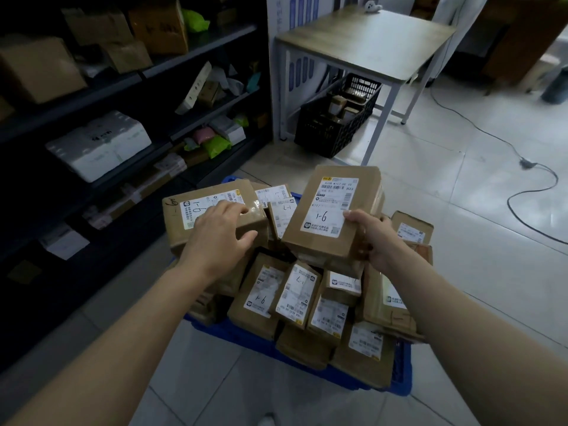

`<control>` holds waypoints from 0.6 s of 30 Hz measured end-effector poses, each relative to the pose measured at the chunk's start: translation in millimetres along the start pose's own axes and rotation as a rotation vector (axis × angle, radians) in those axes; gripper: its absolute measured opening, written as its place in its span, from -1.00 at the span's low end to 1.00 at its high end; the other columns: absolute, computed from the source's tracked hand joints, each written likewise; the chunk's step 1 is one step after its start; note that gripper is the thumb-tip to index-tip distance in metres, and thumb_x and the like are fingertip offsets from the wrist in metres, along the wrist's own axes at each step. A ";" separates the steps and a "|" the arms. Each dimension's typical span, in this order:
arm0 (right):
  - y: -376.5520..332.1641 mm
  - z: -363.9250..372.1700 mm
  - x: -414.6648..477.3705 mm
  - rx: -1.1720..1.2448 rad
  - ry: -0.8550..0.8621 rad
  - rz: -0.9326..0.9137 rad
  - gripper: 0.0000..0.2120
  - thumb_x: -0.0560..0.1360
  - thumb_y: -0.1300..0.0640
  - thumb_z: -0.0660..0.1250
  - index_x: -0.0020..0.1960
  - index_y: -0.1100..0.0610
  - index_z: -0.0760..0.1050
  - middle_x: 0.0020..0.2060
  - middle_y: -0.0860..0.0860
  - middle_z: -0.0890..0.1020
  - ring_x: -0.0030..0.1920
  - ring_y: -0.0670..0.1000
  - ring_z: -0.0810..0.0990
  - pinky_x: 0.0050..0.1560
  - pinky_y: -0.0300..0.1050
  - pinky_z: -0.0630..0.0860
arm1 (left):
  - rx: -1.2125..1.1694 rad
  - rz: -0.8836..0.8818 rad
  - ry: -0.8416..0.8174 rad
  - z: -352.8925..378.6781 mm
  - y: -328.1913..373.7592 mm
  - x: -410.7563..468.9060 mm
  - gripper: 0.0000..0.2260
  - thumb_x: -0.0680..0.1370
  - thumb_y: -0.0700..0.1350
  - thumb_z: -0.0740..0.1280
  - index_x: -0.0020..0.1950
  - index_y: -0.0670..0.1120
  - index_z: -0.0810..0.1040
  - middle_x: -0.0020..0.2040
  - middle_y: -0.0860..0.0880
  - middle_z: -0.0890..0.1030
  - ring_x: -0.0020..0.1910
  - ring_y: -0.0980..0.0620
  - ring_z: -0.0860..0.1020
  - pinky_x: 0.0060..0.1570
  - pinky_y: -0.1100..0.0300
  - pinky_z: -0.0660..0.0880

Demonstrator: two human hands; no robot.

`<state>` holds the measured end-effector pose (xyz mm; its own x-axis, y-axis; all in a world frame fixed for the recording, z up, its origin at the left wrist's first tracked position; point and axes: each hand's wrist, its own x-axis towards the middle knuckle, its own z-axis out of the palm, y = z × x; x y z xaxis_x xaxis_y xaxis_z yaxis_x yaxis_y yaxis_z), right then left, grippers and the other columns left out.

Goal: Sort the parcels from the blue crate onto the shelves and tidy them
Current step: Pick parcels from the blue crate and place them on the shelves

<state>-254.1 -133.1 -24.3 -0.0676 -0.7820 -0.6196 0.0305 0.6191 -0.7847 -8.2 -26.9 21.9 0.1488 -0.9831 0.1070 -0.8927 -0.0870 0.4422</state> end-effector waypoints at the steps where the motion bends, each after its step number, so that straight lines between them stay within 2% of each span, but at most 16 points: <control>1: -5.9 -0.9 -3.0 0.004 -0.015 -0.026 -0.09 0.30 0.01 0.56 0.48 0.02 0.10 0.16 0.16 0.53 0.06 0.18 0.59 0.09 0.22 0.57 | -0.012 -0.018 0.005 -4.4 1.0 0.8 -0.61 0.53 -0.05 0.34 0.32 -0.11 0.42 0.22 -0.04 0.45 0.23 0.00 0.39 0.28 0.05 0.33; 3: -16.1 0.4 -11.0 0.015 -0.049 -0.069 -0.10 0.27 -0.01 0.56 0.45 0.05 0.15 0.16 0.15 0.56 0.06 0.18 0.62 0.02 0.19 0.61 | -0.029 -0.058 0.011 -12.6 -0.8 0.9 -0.61 0.53 -0.05 0.34 0.33 -0.12 0.42 0.24 -0.06 0.44 0.25 -0.02 0.38 0.28 0.02 0.33; 5: -24.1 4.9 -18.5 0.037 -0.095 -0.103 -0.12 0.25 -0.02 0.55 0.45 0.10 0.21 0.14 0.14 0.61 0.04 0.16 0.65 -0.15 0.07 0.65 | -0.041 -0.095 0.025 -19.6 -9.0 1.3 -0.60 0.52 -0.06 0.35 0.33 -0.13 0.42 0.25 -0.07 0.44 0.24 -0.03 0.39 0.27 0.01 0.34; 7: -30.2 12.1 -23.5 0.035 -0.135 -0.136 -0.24 0.32 -0.01 0.50 0.42 0.09 0.27 0.13 0.12 0.62 0.04 0.12 0.64 -0.28 -0.06 0.61 | -0.047 -0.145 0.034 -26.0 -23.7 4.6 -0.60 0.52 -0.06 0.36 0.32 -0.12 0.42 0.24 -0.08 0.43 0.23 -0.05 0.39 0.25 0.01 0.35; 9: -34.5 22.7 -27.4 0.042 -0.155 -0.156 -0.37 0.41 0.03 0.44 0.40 0.09 0.28 0.12 0.10 0.61 0.04 0.09 0.62 -0.29 -0.08 0.58 | -0.039 -0.197 0.039 -31.9 -44.4 12.3 -0.59 0.51 -0.04 0.37 0.31 -0.12 0.42 0.24 -0.10 0.43 0.21 -0.07 0.40 0.24 -0.01 0.36; 12: -36.5 41.3 -29.4 0.061 -0.187 -0.156 -0.46 0.45 0.05 0.39 0.38 0.09 0.32 0.11 0.10 0.61 -0.02 0.07 0.61 -0.41 -0.16 0.57 | -0.046 -0.258 0.029 -39.2 -78.2 28.8 -0.56 0.50 -0.02 0.38 0.33 -0.11 0.40 0.27 -0.12 0.41 0.24 -0.10 0.39 0.25 -0.05 0.36; 16: -32.8 68.2 -29.5 0.088 -0.170 -0.160 -0.59 0.49 0.07 0.34 0.32 0.06 0.38 0.01 0.06 0.62 -0.09 0.03 0.62 -0.40 -0.21 0.56 | -0.072 -0.283 -0.036 -42.5 -120.1 54.5 -0.48 0.48 0.03 0.40 0.38 -0.09 0.36 0.35 -0.10 0.36 0.32 -0.10 0.34 0.30 -0.08 0.33; 18: -29.0 79.3 -29.1 0.115 -0.159 -0.151 -0.73 0.52 0.08 0.29 0.22 0.05 0.44 -0.04 0.04 0.62 -0.11 0.01 0.61 -0.31 -0.16 0.58 | -0.086 -0.293 -0.107 -42.2 -138.2 68.7 -0.40 0.47 0.06 0.41 0.44 -0.08 0.30 0.41 -0.08 0.31 0.37 -0.09 0.31 0.33 -0.06 0.31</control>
<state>-174.0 -134.0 15.1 0.0779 -0.8720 -0.4832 0.1462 0.4894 -0.8597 143.4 -75.6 5.7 0.3450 -0.9298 -0.1280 -0.7782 -0.3596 0.5149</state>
